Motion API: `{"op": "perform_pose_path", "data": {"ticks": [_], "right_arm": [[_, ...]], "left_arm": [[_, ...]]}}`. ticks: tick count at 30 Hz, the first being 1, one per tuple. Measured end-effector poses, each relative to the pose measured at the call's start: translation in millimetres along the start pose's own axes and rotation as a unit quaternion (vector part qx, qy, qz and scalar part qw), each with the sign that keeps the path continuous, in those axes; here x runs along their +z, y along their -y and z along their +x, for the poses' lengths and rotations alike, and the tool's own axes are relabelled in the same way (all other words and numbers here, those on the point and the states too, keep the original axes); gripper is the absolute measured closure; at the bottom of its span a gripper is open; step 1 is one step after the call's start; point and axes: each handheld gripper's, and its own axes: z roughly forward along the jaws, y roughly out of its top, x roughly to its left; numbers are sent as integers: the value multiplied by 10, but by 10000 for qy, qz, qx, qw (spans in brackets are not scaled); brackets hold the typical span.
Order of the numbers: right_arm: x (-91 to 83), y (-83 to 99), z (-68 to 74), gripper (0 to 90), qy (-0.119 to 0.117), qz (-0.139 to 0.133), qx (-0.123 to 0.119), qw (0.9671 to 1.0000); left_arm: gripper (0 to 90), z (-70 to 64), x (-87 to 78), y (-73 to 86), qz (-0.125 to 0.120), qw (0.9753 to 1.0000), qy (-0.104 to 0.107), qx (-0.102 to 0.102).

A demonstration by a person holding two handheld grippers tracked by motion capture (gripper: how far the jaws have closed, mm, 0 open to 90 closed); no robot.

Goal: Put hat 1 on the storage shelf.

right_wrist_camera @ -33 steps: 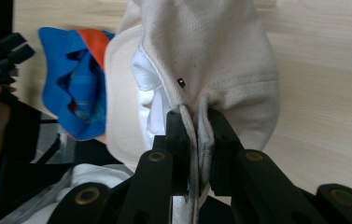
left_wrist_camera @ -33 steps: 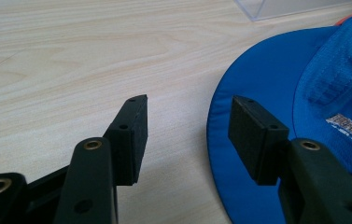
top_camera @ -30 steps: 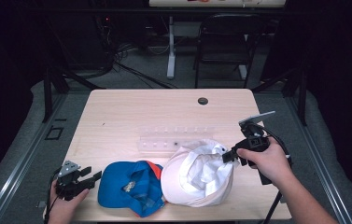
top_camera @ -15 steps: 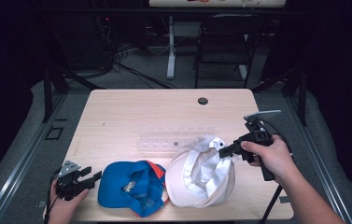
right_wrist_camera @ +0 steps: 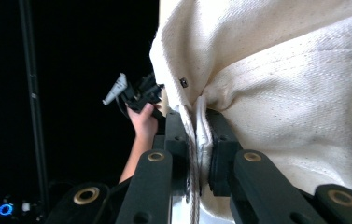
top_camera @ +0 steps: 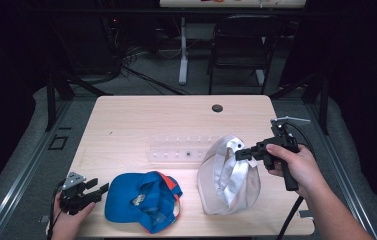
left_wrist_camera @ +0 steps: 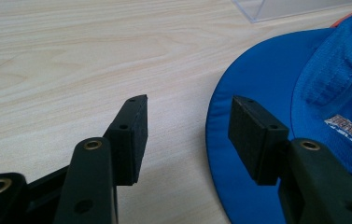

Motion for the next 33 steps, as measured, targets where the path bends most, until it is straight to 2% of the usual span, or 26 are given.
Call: {"op": "perform_pose_path", "data": {"ticks": [2,9,10,15,20,23,28,33], "right_arm": [[-9,-5,17,815,-121,-127,68,9998],[-48,-69,83,815,-432,-318,56,9985],[-54,-113,121,815,-604,-375,42,9975],[-29,-207,213,815,-841,-480,73,9953],[28,-325,373,815,-891,-495,49,9948],[81,-392,509,814,-882,-551,-37,9946],[179,-472,702,814,-819,-612,-238,9945],[314,-590,825,814,-890,-665,-220,9936]], "left_arm": [[481,-1,-1,-1,5,10000,2,3],[481,-1,1,-1,-3,10000,-1,7],[481,-1,0,-1,-3,10000,1,8],[481,1,-3,0,-11,10000,2,1],[481,2,0,5,-80,10000,-9,-29],[481,1,-17,-3,-21,10000,-44,55],[481,3,-17,2,-95,10000,-28,-7],[481,10,-16,3,-92,10000,-12,-3]]}}
